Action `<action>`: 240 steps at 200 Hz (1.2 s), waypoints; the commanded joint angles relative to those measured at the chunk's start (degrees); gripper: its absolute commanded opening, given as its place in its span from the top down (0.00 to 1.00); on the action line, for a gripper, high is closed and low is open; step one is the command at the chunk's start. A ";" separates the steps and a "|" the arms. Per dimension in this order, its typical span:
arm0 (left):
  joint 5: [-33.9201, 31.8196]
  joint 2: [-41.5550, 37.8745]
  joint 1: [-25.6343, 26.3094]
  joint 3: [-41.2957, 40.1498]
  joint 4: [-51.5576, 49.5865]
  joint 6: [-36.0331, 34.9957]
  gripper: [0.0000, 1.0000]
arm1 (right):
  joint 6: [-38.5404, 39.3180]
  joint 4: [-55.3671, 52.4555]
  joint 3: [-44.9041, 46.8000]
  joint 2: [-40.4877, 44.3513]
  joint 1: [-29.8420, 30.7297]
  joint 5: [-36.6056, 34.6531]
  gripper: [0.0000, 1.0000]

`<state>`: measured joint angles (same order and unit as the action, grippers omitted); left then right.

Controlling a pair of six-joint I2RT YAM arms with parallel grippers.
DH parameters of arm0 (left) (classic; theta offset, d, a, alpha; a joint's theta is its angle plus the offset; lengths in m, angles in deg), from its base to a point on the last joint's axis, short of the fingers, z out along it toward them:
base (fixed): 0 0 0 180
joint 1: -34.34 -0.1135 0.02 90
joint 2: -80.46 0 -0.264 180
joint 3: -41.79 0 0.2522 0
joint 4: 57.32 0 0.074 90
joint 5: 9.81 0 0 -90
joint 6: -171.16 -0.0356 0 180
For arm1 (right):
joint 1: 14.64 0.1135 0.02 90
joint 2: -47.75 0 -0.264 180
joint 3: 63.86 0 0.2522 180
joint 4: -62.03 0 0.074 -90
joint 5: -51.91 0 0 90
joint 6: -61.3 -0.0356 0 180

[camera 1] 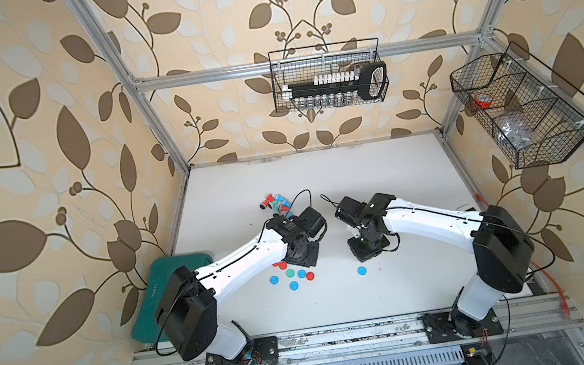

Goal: Close the stamp cap
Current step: Close the cover of the stamp.

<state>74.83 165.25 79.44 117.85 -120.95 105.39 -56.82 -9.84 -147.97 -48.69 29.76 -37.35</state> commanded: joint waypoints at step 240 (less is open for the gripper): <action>2.11 -2.78 -4.32 -2.01 0.12 -1.51 0.74 | -5.40 6.65 6.88 -2.74 3.65 0.19 1.00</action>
<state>76.82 162.65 75.85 116.30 -120.55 105.12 -61.37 -3.65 -142.64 -50.64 33.00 -37.46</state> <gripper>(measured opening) 0.263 0.122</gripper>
